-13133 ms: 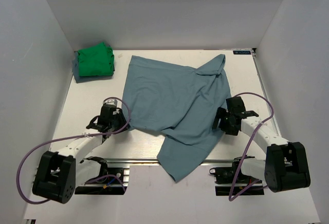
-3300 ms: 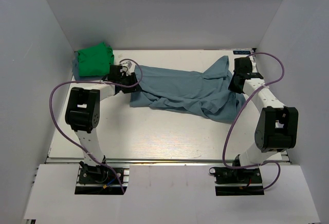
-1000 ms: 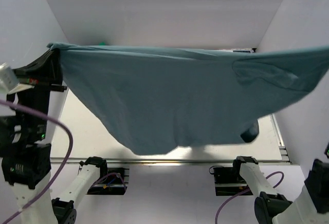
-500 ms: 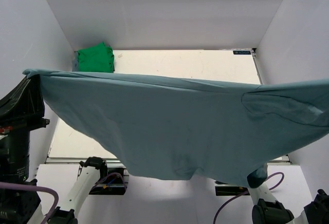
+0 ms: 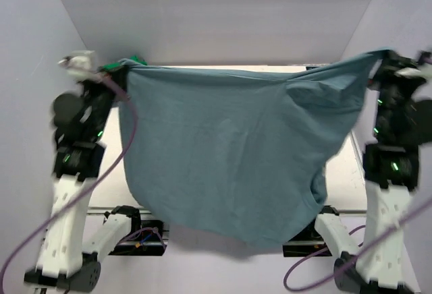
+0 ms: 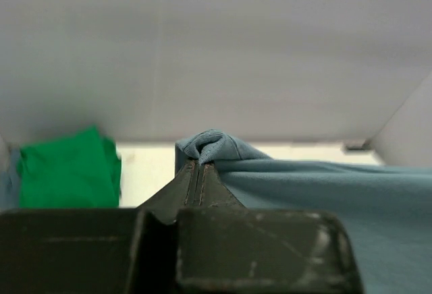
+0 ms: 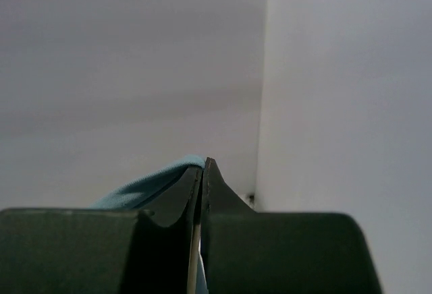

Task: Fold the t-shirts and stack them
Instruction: Flatten out the tshirt

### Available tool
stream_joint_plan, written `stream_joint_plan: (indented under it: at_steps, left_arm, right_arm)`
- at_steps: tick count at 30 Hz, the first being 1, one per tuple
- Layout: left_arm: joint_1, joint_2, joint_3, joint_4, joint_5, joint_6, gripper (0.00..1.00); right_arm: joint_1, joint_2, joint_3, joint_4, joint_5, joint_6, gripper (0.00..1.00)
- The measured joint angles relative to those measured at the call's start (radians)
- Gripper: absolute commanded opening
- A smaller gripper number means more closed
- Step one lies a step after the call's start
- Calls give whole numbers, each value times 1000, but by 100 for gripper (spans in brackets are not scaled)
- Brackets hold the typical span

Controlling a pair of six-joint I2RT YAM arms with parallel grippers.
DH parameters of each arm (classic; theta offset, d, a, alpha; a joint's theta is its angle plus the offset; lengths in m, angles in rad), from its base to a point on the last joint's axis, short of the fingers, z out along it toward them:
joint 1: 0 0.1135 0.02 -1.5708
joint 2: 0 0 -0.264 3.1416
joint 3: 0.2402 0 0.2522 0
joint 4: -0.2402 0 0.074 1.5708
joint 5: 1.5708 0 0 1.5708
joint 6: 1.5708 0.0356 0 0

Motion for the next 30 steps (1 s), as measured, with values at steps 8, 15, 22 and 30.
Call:
stream_joint_plan:
  at_steps: [8,15,22,30]
  left_arm:
    - [0,308,-196,154,-39,-4,0]
    - [2,576,-188,293,-74,-1,0]
    - [4,974,19,374,-102,10,0]
    - [11,1343,364,404,-75,11,0]
  right_arm:
    - [0,253,-229,125,-104,69,0]
    - [0,485,-237,190,-187,100,0]
    - [0,758,-131,230,-225,110,0]
    - [0,1007,46,249,-230,102,0]
